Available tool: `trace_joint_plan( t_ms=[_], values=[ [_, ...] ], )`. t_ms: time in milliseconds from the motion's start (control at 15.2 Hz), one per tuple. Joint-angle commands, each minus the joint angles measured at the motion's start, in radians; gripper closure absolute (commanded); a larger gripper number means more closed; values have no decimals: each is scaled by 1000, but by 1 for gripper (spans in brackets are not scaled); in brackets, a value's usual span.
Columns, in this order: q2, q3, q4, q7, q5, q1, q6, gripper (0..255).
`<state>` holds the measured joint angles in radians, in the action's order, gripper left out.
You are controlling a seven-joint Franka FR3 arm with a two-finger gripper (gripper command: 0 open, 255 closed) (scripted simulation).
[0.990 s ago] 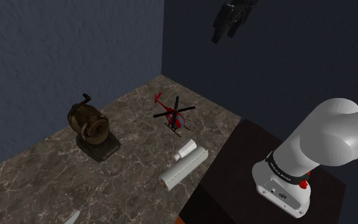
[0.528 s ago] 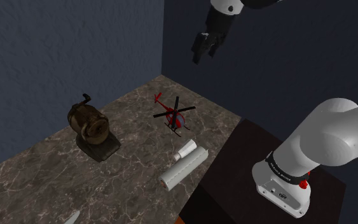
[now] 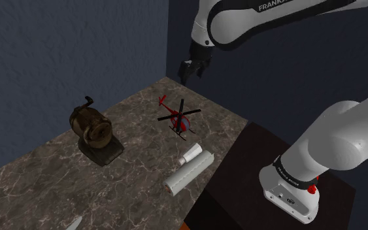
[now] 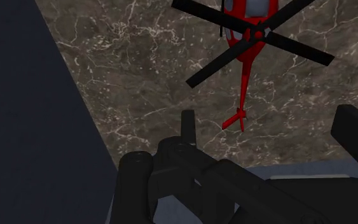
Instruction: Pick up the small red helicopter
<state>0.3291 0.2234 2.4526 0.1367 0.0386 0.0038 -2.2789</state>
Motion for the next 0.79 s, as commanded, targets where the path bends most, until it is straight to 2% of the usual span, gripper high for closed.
trace_joint_plan(
  t_ms=[0,330,726],
  values=[
    [-79,14,-15,22,-18,-8,-57,0],
    [-270,44,-58,100,-89,-19,-180,0],
    [-512,40,-152,218,-217,-4,-290,0]
  ],
)
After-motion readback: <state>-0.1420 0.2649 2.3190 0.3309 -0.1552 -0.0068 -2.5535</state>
